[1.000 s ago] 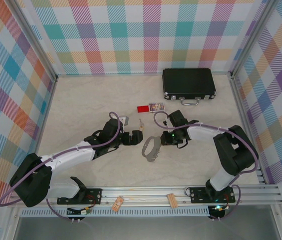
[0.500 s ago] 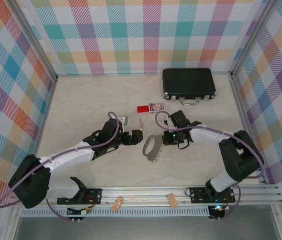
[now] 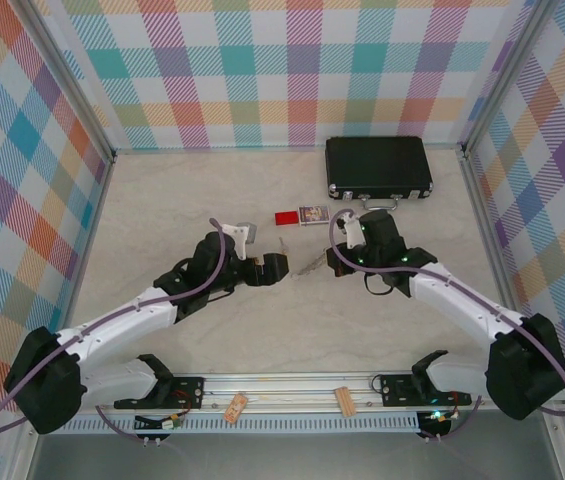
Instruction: Put the keys on the keyring
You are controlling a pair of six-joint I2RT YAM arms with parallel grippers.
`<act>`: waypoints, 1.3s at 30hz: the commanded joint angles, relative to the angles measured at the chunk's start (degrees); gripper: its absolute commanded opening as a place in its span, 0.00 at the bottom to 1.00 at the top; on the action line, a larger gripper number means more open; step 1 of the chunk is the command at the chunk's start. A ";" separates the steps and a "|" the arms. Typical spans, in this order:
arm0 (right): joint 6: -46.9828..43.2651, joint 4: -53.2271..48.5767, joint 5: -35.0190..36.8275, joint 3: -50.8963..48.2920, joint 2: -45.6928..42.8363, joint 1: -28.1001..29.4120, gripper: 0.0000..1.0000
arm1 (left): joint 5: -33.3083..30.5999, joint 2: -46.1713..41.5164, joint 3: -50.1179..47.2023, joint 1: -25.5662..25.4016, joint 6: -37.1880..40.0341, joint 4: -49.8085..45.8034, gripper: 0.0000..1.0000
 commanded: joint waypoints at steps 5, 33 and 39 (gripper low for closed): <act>-4.38 8.41 -7.92 2.56 -4.98 0.40 0.00 | 6.21 -2.44 5.14 -0.86 3.73 1.28 0.96; 1.53 25.61 -35.62 3.43 -7.27 -1.01 0.00 | 18.20 -0.61 13.71 0.96 8.73 6.11 0.33; 2.54 26.25 -36.37 4.18 -6.67 -0.95 0.00 | 20.60 -0.79 12.92 1.00 8.55 7.55 0.27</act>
